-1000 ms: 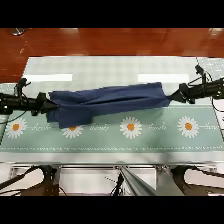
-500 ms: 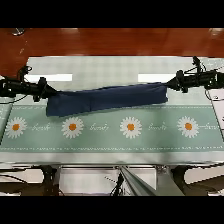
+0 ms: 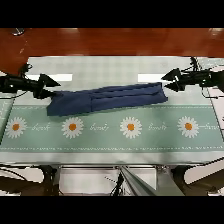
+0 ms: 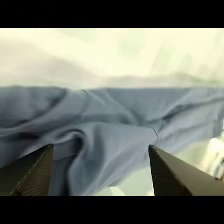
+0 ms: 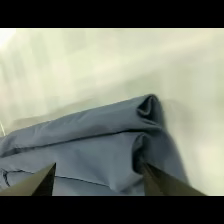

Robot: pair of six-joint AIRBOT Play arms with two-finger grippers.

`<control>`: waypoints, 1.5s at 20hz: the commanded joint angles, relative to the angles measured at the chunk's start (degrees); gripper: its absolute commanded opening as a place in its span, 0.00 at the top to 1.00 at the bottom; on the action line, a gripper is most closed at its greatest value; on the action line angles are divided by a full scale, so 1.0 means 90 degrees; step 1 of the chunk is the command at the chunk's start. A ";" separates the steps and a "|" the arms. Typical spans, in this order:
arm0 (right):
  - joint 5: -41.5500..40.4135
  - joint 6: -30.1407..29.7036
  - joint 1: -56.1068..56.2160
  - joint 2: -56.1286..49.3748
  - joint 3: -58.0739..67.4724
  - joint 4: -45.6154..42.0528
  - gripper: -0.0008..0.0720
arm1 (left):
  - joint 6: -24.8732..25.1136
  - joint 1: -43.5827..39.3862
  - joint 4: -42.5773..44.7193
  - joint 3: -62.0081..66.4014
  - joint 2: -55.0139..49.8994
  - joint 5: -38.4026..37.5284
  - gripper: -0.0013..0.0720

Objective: Fold the shirts.

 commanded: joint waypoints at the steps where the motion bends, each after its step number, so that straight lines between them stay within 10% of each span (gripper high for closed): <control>1: 0.0731 0.0151 -0.0542 -0.0024 0.0491 -0.0364 0.14 | -0.0532 0.0651 0.0925 0.0180 0.0508 -0.0231 0.02; 9: 0.0903 0.0223 -0.0498 -0.0500 0.0500 -0.1001 0.14 | 0.0294 0.0308 0.0576 -0.3203 0.4340 0.2691 0.02; 18: 0.1010 0.0044 0.0724 -0.0848 0.0510 -0.0945 0.16 | 0.0272 -0.1343 0.0104 -0.3648 0.4384 0.2210 0.02; 19: 0.1078 0.0034 0.0801 -0.0833 0.0549 -0.0882 0.37 | 0.0274 -0.1477 -0.0015 -0.3638 0.4252 0.2193 0.02; 20: 0.1202 0.0015 0.0850 -0.0794 0.0583 -0.0877 0.82 | 0.0277 -0.1593 -0.0172 -0.3638 0.4131 0.2191 0.06; 22: 0.1411 0.0012 0.0835 -0.0568 0.0588 -0.0969 0.96 | 0.0420 -0.1768 -0.0357 -0.3638 0.3978 0.2193 0.96; 30: 0.1736 0.0080 0.0554 0.2620 -0.0221 -0.2186 0.96 | 0.0835 -0.4024 -0.0423 -0.3160 0.3279 0.3079 0.96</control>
